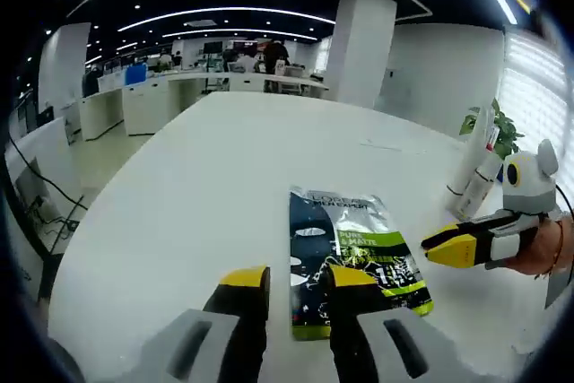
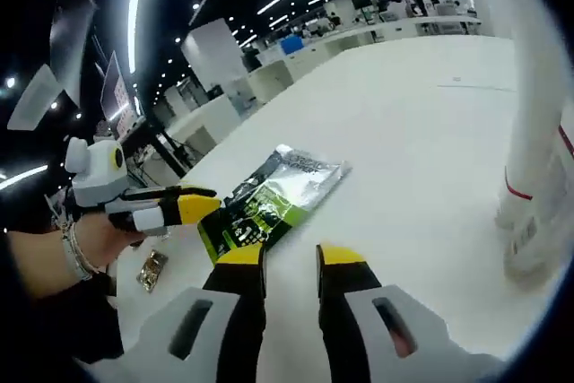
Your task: Arrange the skincare products in the storage area until every visible bottle or jar stands upright without overlapping.
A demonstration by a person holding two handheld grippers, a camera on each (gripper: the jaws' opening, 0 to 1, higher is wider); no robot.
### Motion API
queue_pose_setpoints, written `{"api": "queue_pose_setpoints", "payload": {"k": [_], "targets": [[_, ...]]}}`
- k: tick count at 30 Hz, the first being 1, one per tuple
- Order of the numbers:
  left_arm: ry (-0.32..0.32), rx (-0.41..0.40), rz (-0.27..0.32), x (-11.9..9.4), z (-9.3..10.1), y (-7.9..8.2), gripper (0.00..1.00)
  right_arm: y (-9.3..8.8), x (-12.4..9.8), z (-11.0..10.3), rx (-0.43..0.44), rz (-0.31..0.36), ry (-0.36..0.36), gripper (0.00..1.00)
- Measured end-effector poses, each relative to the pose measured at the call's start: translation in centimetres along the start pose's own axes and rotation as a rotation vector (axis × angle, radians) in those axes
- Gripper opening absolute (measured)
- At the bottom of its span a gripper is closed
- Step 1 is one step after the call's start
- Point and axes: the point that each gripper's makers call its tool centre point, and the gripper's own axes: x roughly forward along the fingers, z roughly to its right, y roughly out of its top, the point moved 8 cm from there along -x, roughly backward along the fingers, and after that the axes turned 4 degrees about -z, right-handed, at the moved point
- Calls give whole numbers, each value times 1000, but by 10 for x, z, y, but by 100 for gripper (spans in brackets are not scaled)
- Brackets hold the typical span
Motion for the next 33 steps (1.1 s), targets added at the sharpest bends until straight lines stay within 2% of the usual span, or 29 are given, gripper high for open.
{"api": "queue_pose_setpoints", "payload": {"k": [2,3,6,9,11,13,15,19,21,24,25,26,28,32,33], "targets": [[-26,-23,-21,3,0,0,23,2,1,-1,-14,-4,-1,20],[-25,-15,-10,3,-1,3,21,3,2,-3,-21,-4,-3,19],[-12,7,-45,2,0,3,16,7,9,-4,-8,-14,-9,17],[-7,56,-95,-2,1,3,7,10,14,-9,-16,-29,-16,16],[-10,68,-92,1,1,3,5,11,16,-12,-25,-37,-9,14],[-21,71,-118,3,0,2,4,11,17,-15,-28,-46,-9,12],[-40,45,-127,6,2,0,3,7,21,-14,8,-65,7,10],[-34,81,-119,5,2,0,2,7,24,-19,18,-73,19,3],[-44,75,-107,5,1,-1,2,7,23,-20,-61,-105,11,0],[-77,3,-73,4,0,-3,4,11,18,-25,-204,-69,-13,0],[-102,-23,-66,4,1,-3,7,12,16,-28,-237,-57,-5,0],[-144,-96,-67,1,3,-4,10,13,13,-30,-271,-48,3,0],[-189,-131,-64,0,4,-4,16,14,7,-32,-293,-31,27,0],[-238,-148,-44,-2,3,-6,23,11,-2,-33,-349,-5,46,0],[-267,-165,-44,-2,6,-8,24,10,-4,-32,-351,-4,43,0]]}}
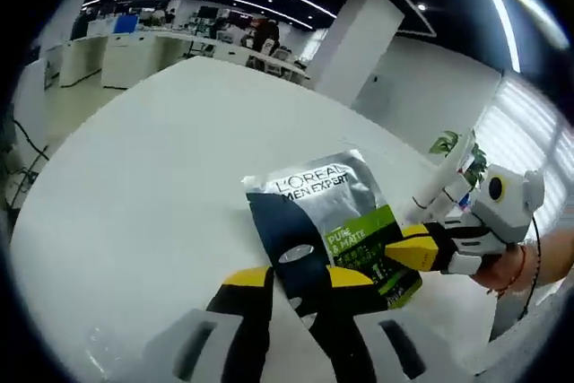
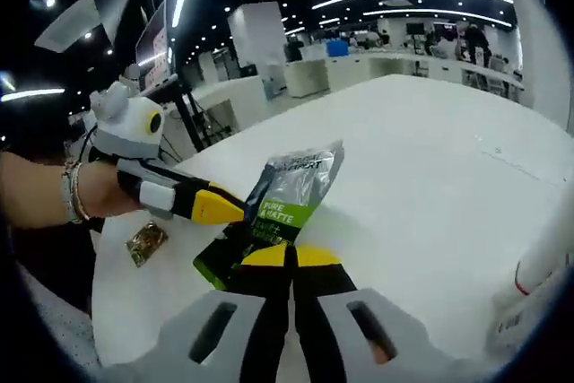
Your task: Arrange the skincare products in the storage area until every visible bottle or jar stands upright without overlapping.
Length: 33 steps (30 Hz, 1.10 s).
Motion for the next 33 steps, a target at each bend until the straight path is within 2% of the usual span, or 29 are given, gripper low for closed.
{"api": "queue_pose_setpoints", "payload": {"k": [3,5,9,11,13,14,17,20,24,33], "targets": [[-72,-58,-11,-3,6,-5,24,-4,-4,4,25,10,-17,0],[-84,-91,-35,-5,6,-9,18,-5,-7,6,41,13,-23,0],[-93,-109,-26,-7,7,-12,13,-4,-12,1,31,21,-9,0],[-127,-124,-43,-7,13,-14,9,-4,-13,-1,24,25,-3,0],[-112,-113,-86,-6,15,-21,6,-2,-14,-5,12,29,4,0],[-108,-106,-72,-8,17,-20,5,-2,-16,-7,3,35,1,0],[-100,-124,-89,-11,17,-22,2,-1,-19,-8,4,34,5,0],[-100,-150,-58,-16,23,-19,1,1,-26,-9,3,45,3,0],[-98,-130,-5,-19,33,-14,0,0,-34,-7,-10,49,-20,0],[-156,-123,41,-5,59,-4,0,-9,-53,14,79,62,-126,0]]}}
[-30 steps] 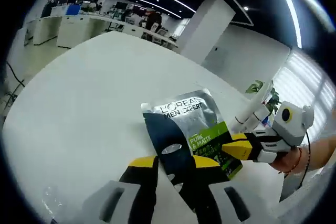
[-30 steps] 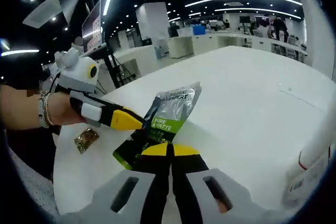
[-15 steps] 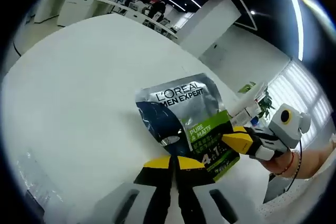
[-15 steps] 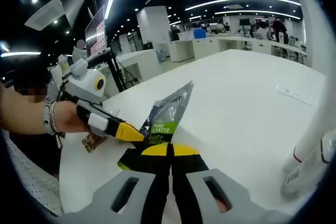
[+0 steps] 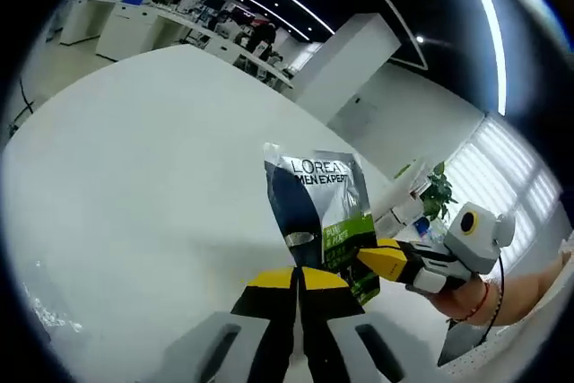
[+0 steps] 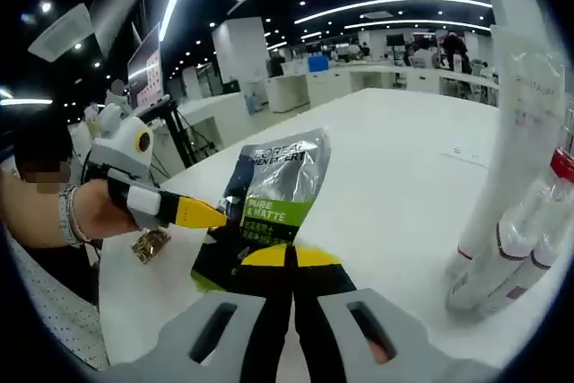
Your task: Arrange the skincare products in the storage area until every visible bottle or jar stands upright without overlapping.
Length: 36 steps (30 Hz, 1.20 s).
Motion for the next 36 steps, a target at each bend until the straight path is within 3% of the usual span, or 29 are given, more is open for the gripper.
{"api": "queue_pose_setpoints", "payload": {"k": [4,7,20,32,36], "targets": [[-39,3,3,14,11,5,0,-5,-6,10,29,-1,-50,0],[-34,36,-12,27,15,7,0,-6,-10,16,33,3,-87,0],[-34,21,-5,63,28,19,0,-12,-12,42,121,-4,-218,0],[15,56,-49,84,27,23,0,-13,-8,50,18,-64,-302,0],[32,90,-86,92,25,20,0,-18,-6,51,-78,-112,-354,0]]}}
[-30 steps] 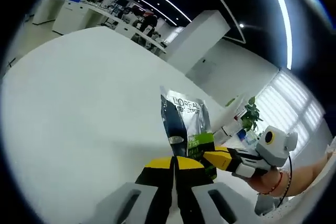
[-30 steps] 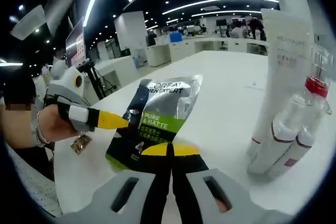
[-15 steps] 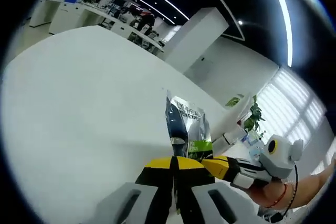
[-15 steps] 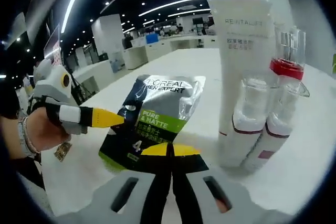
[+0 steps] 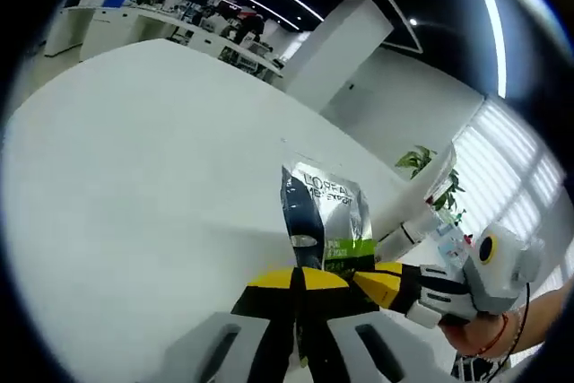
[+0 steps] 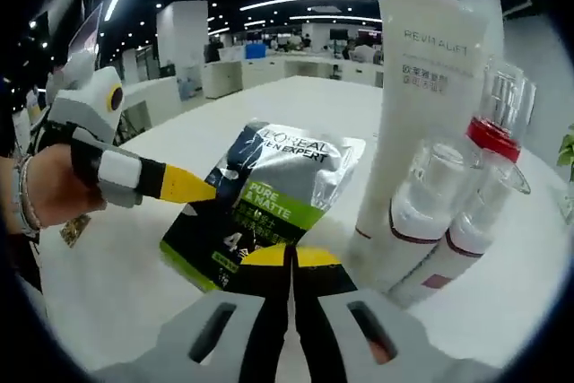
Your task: Arrange the skincare products in the storage area until every visible bottle or jar stands upright without overlapping.
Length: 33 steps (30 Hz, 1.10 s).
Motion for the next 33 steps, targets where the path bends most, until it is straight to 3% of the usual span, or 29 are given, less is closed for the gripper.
{"api": "queue_pose_setpoints", "payload": {"k": [5,11,16,19,26,28,31,33], "targets": [[13,8,-25,7,-3,0,0,-3,7,-3,-66,-22,-36,0],[30,-9,-46,13,-9,0,0,-1,15,-6,-298,-63,-108,1],[62,-32,-61,16,-14,-1,0,-1,15,-9,-365,-65,-133,4],[72,-51,-51,16,-15,-2,0,5,11,-9,-484,-70,-178,4],[72,-61,-46,19,-14,-1,0,6,-6,-1,-457,-25,-237,0],[75,-66,-41,19,-14,-1,0,2,-8,-5,-447,-21,-193,0],[80,-80,-37,19,-14,-3,0,-7,-13,-14,-326,-10,-105,0],[84,-78,-31,19,-12,-4,0,-15,-13,-18,-352,-21,-82,0]]}}
